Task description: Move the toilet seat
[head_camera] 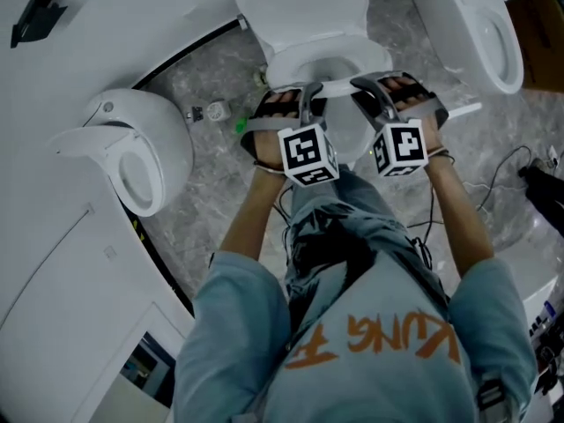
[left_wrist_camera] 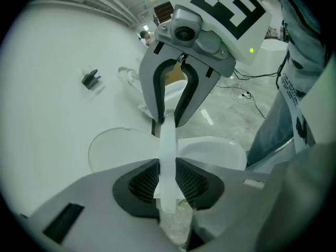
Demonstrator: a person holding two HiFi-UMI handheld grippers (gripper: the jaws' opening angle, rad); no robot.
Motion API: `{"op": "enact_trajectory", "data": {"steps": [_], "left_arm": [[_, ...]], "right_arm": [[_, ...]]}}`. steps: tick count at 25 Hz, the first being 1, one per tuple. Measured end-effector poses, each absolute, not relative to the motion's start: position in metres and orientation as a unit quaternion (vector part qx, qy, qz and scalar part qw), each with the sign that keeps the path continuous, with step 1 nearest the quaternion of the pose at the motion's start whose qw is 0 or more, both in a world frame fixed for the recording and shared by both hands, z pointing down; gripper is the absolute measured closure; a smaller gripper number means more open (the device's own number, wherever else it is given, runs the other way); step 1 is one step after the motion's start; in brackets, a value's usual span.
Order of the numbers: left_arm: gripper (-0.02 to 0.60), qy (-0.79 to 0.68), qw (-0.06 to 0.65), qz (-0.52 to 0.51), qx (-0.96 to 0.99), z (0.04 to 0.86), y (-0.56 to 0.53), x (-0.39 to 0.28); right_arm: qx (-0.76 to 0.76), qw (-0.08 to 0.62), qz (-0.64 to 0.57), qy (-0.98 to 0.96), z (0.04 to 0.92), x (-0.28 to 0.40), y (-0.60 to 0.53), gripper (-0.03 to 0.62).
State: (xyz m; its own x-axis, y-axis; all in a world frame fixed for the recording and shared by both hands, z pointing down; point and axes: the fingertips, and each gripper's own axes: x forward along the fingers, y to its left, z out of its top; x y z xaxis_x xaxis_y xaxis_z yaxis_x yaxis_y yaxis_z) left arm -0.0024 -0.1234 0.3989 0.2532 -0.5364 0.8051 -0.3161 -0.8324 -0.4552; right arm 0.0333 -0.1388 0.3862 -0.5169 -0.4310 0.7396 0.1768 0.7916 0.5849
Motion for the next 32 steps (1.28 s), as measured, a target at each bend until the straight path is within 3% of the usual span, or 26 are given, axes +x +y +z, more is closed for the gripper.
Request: {"op": "enact_trajectory", "data": {"steps": [4,11,32], "left_arm": [[0.486,0.307,0.177,-0.558,-0.750,0.381,-0.156,-0.017],[0.492,0.379,0.212,-0.532,-0.727,0.366,-0.220,-0.039],[0.480,0.387,0.131,-0.502,-0.762,0.367,-0.373,-0.095]], "right_arm": [[0.108,0.489,-0.333,-0.799,0.373,0.019,-0.169,0.517],[0.174,0.501,-0.347,-0.774,0.357,-0.003,-0.233,0.514],[0.247,0.515,-0.253,-0.781,0.364,-0.059,-0.392,0.511]]}}
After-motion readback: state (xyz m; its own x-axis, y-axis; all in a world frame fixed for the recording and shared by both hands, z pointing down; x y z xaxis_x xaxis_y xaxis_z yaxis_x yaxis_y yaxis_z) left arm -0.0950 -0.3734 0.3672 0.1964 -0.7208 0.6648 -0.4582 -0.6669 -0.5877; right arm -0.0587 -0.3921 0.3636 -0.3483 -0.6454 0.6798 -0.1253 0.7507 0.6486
